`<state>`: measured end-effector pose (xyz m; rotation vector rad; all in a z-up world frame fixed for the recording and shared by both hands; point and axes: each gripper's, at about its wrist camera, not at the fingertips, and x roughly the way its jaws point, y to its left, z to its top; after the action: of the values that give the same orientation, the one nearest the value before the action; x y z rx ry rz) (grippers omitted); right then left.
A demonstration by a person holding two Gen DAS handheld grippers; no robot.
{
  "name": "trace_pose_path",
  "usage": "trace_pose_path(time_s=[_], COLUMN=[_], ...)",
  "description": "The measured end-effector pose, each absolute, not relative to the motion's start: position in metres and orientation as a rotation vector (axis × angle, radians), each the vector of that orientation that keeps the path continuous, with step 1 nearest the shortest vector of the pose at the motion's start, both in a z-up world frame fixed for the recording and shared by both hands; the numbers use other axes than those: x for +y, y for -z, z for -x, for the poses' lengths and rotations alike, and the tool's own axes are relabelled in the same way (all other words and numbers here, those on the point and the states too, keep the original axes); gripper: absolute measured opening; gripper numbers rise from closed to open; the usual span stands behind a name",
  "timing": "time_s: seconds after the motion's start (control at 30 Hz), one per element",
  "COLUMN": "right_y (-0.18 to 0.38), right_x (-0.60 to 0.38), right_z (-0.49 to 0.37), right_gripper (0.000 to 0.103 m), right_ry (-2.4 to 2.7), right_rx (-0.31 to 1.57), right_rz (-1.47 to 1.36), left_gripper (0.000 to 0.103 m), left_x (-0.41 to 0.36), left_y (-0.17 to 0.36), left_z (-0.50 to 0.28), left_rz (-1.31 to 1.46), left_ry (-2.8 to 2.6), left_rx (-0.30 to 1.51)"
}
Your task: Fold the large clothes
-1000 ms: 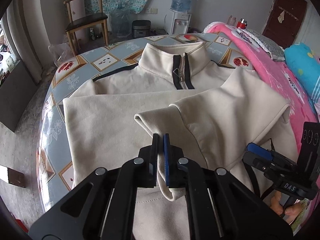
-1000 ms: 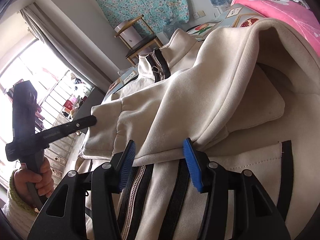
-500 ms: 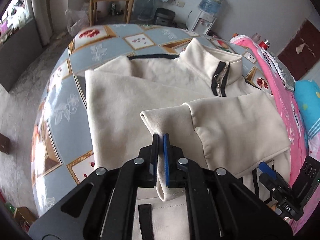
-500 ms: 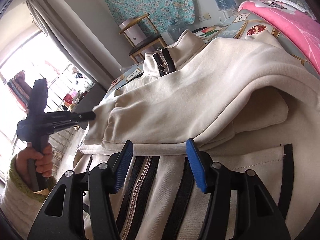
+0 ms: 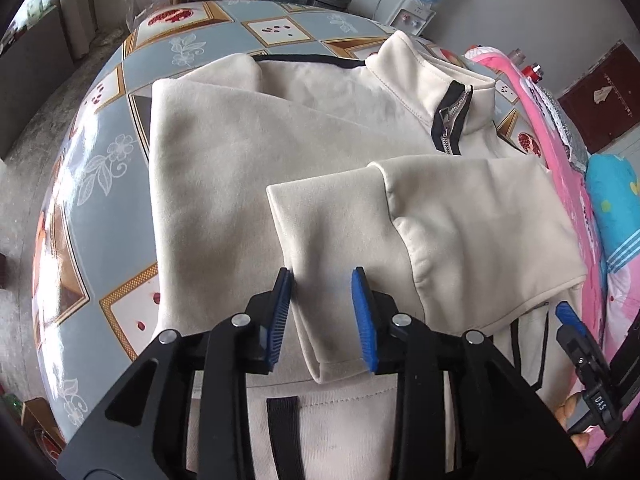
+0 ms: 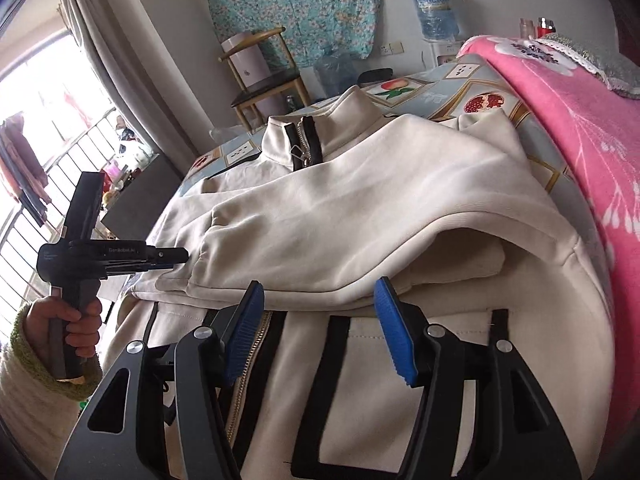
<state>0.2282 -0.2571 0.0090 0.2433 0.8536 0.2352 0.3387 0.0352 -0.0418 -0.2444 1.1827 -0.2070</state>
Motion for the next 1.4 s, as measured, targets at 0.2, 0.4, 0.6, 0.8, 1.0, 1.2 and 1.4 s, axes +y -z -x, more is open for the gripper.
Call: trace_pose_path(time_s=[0.2, 0.4, 0.6, 0.8, 1.0, 1.2, 1.4], right_y=[-0.002, -0.020, -0.056, -0.031, -0.001, -0.002, -0.007], right_x=[-0.270, -0.301, -0.345, -0.396, -0.400, -0.400, -0.406], right_z=[-0.220, -0.218, -0.246, -0.329, -0.376, -0.377, -0.370], right_gripper=[0.057, 0.057, 0.057, 0.055, 0.029, 0.005, 0.005], right_ry=[-0.196, -0.171, -0.139, 0.019, 0.066, 0.078, 0.097], right_rx=[0.881, 0.884, 0.914, 1.040, 1.087, 1.034, 0.991], right_rz=[-0.227, -0.284, -0.361, -0.450, -0.414, -0.398, -0.383], left_gripper=[0.003, 0.003, 0.003, 0.003, 0.002, 0.002, 0.002], left_x=[0.033, 0.056, 0.063, 0.072, 0.079, 0.092, 0.095], left_y=[0.029, -0.021, -0.007, 0.011, -0.043, 0.001, -0.003], left_z=[-0.335, -0.323, -0.329, -0.322, -0.305, -0.328, -0.320], left_rz=[0.181, 0.245, 0.191, 0.200, 0.193, 0.173, 0.156], left_ry=[0.211, 0.208, 0.194, 0.204, 0.203, 0.156, 0.162], left_rx=[1.100, 0.925, 0.956, 0.942, 0.764, 0.937, 0.897])
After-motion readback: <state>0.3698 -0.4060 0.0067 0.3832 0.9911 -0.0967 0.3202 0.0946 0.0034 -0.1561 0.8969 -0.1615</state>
